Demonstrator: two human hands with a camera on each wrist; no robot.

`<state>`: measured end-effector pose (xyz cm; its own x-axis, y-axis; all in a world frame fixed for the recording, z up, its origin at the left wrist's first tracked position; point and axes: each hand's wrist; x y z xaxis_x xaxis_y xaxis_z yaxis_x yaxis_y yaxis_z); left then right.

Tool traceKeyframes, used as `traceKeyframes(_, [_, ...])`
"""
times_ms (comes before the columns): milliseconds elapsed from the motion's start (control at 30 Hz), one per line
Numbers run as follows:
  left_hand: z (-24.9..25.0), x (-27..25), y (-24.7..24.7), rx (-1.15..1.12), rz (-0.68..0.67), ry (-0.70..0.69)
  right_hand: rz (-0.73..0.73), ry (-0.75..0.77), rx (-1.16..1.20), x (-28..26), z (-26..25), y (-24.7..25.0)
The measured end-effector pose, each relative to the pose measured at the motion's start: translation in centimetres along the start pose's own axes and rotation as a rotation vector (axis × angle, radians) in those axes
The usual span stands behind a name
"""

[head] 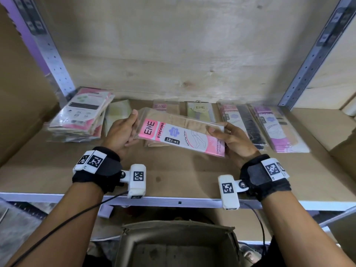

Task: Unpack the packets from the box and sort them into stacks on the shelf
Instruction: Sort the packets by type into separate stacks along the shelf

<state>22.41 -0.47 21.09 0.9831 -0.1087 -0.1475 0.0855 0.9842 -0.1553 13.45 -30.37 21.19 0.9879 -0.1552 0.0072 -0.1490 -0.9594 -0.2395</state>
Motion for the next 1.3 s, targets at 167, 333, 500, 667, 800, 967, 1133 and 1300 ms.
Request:
traceKeyframes(167, [-0.1, -0.6, -0.9, -0.264, -0.233, 0.119, 0.018, -0.012, 0.013, -0.4, -0.1, 0.3])
traceKeyframes(333, [0.2, -1.9, -2.3, -0.360, -0.449, 0.156, 0.023, -0.043, 0.026, -0.7, 0.0, 0.7])
traceKeyframes(500, [0.3, -2.8, -3.2, -0.464, -0.514, 0.190, 0.027, -0.039, 0.013, -1.2, -0.1, 0.7])
traceKeyframes(667, [0.2, -2.9, -3.7, -0.502, -0.575, 0.283, 0.035, -0.041, -0.001, -1.2, -0.1, 0.9])
traceKeyframes(800, [-0.1, -3.1, -4.0, -0.475, -0.549, 0.300, 0.050, -0.044, -0.012, -1.2, -0.2, 1.1])
traceKeyframes(967, [-0.4, -1.8, -4.1, -0.486, -0.205, 0.335, 0.105, -0.059, 0.012, -1.2, -0.5, 1.0])
traceKeyframes(1133, [0.6, -0.5, -2.9, -0.530, -0.009, 0.368, 0.133, -0.054, 0.098, -0.8, -0.5, 0.7])
traceKeyframes(1300, [0.2, -0.8, -3.4, -0.126, -0.227, 0.227, 0.075, -0.035, 0.314, 0.1, -0.5, -1.2])
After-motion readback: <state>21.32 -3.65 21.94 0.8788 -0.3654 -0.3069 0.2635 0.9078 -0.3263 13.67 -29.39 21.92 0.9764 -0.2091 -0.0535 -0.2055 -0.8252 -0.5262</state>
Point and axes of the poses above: each hand's wrist, its own x-axis towards the middle knuckle, its own y-axis out of the back of the hand, z = x × y, and after that the axes turned 5 degrees about y, right-handed
